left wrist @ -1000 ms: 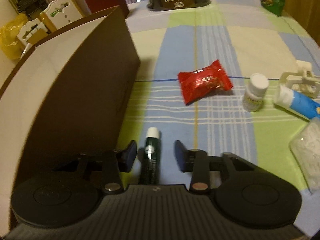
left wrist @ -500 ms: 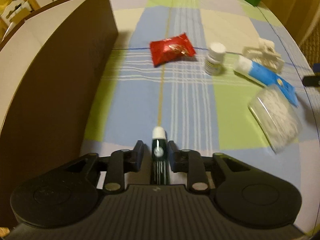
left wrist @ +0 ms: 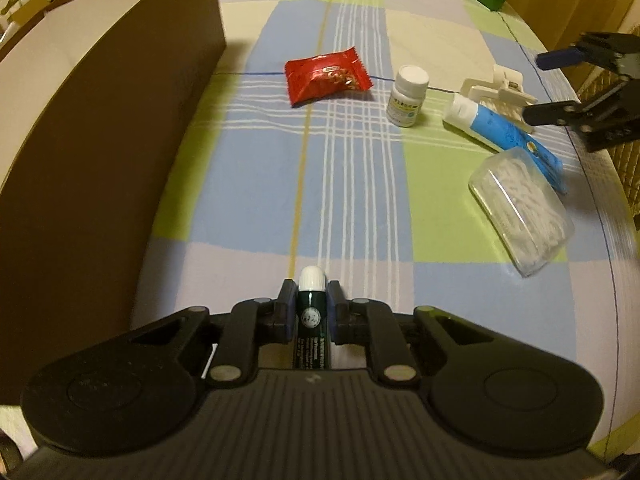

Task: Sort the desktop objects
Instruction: 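Grasp the dark green tube with the left tool while the right tool grasps the white hair clip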

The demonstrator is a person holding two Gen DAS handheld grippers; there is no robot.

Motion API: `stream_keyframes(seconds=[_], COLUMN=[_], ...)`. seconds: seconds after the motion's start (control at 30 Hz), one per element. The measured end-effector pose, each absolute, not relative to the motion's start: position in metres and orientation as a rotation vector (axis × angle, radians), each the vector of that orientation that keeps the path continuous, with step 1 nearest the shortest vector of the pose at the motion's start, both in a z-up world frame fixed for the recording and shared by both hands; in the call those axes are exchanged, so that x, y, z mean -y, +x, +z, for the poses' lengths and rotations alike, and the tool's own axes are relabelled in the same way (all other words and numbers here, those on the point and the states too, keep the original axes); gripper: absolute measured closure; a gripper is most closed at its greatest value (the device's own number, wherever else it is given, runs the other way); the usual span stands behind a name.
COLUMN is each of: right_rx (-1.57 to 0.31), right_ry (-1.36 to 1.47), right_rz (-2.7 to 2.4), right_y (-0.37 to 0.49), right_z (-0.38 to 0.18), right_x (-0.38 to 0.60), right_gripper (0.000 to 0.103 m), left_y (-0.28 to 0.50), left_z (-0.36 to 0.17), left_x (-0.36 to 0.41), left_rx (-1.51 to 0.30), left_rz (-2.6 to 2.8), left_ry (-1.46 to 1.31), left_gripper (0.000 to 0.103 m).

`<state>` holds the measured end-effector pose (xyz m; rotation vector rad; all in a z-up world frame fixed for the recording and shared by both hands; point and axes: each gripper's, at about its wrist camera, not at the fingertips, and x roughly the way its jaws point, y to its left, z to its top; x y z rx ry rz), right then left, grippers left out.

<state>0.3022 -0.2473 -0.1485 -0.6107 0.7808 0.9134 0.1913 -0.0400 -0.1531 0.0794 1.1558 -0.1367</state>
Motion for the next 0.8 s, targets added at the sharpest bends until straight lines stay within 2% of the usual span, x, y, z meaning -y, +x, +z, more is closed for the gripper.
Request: stream_keyframes(seconds=[0.03,0.13,0.23,0.27,0.3,0.33,0.43,0.53,0.8], right_rx=[-0.797,-0.830,-0.855,-0.861,-0.866,-0.869,-0.881,-0.892,-0.896], right_ry=[-0.630,-0.672,-0.692,-0.690,-0.682,-0.670,-0.638,-0.591,-0.383], right_rz=[0.931,0.956,0.983,0.987,0.982,0.973,0.940,0.883,0.743], right_y=[0.307,0.318,0.322,0.323,0.323,0.322,0.320,0.315,0.294], right_z=[-0.153,-0.164,-0.173,-0.174,-0.174,-0.174,-0.173,-0.168,-0.136], right_x=[0.243,0.234,0.228,0.228,0.228,0.229,0.232,0.241,0.278], right_gripper=[0.050,0.052,0.052,0.056,0.072,0.072,0.073,0.076,0.076], left_y=[0.189,0.183,0.178,0.177,0.176,0.176,0.175,0.177,0.170], left_z=[-0.153,-0.152,-0.152,-0.152,-0.153,-0.153,-0.152,-0.151,-0.137], left_x=[0.038,0.035,0.034,0.034,0.034,0.035,0.036,0.039,0.045], left_rx=[-1.159,-1.165,-1.169,-1.164,-1.159,-1.155,-1.144,-1.152,-1.147], left_rz=[-0.129,-0.121,-0.114,-0.113,-0.114,-0.117,-0.139,-0.151,-0.202], left_ry=[0.072,0.063,0.066,0.068,0.071,0.075,0.084,0.100,0.110], left_gripper=[0.089,0.084,0.072,0.072,0.073,0.073,0.090,0.090,0.090])
